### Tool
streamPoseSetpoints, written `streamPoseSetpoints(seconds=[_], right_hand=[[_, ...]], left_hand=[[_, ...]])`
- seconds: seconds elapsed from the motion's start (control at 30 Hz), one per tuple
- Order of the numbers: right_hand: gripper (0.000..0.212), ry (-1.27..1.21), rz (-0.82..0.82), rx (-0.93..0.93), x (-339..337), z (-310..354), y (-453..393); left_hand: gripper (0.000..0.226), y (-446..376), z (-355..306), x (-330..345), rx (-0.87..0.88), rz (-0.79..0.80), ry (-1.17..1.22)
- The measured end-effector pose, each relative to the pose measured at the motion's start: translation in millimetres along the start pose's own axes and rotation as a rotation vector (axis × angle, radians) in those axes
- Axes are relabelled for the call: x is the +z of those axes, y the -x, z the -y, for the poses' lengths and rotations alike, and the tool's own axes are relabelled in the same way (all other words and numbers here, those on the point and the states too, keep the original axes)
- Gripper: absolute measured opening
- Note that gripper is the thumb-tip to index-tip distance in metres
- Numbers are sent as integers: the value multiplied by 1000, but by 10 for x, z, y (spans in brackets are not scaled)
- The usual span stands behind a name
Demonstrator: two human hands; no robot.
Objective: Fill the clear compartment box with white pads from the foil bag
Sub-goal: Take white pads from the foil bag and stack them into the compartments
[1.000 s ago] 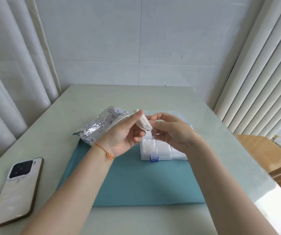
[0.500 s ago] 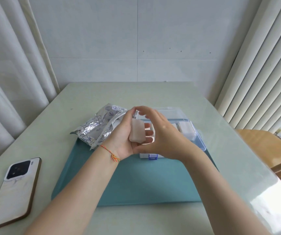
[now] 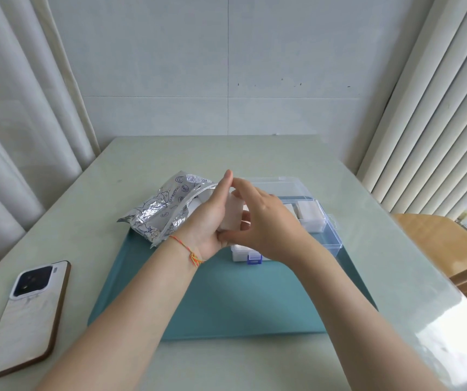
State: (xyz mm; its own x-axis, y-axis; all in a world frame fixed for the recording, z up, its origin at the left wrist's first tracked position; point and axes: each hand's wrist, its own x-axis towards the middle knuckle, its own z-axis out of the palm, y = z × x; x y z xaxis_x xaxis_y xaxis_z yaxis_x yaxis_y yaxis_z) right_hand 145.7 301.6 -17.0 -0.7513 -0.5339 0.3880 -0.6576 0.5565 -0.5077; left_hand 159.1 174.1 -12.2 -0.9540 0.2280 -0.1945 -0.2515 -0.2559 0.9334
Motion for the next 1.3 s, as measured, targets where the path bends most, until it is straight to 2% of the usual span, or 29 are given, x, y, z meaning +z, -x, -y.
streamPoseSetpoints(seconds=[0.17,0.33,0.53,0.6,0.67,0.77,0.8,0.97,1.07,1.13,1.2,1.3], right_hand=[[87,-57,47,-7,44,28,-6],[95,38,94,-40,21,62,9],[92,120,41,-69,2,97,-17],[90,42,88,-11,-61,101,-11],[73,-146,165,85,-173,70,-27],[25,-374,151,158,-341,0,-53],[16,-403,131,188,-385,-20,-55],[8,-402,125,270,-549,-187,-48],[7,-311,6,322,-748,-390,-21],[6,-211,-37,379,-925,-566,45],[9,-91,-5,424,-1050,-735,112],[14,-28,64,462,-1076,-888,190]], left_hand=[[61,8,0,-35,3,-5,-22],[66,-6,7,-63,-16,-43,21],[63,26,-9,-37,25,-53,-35],[66,30,-24,-31,30,-58,-56],[69,32,-34,-48,40,-59,-86],[83,50,-43,-47,70,62,-254],[84,59,-52,-28,72,77,-295],[79,-21,-66,181,140,-3,-380],[86,-232,1,238,242,-223,-550],[90,-337,78,299,318,-287,-709],[86,-392,150,360,322,-233,-852],[56,-449,223,446,249,-104,-1105]])
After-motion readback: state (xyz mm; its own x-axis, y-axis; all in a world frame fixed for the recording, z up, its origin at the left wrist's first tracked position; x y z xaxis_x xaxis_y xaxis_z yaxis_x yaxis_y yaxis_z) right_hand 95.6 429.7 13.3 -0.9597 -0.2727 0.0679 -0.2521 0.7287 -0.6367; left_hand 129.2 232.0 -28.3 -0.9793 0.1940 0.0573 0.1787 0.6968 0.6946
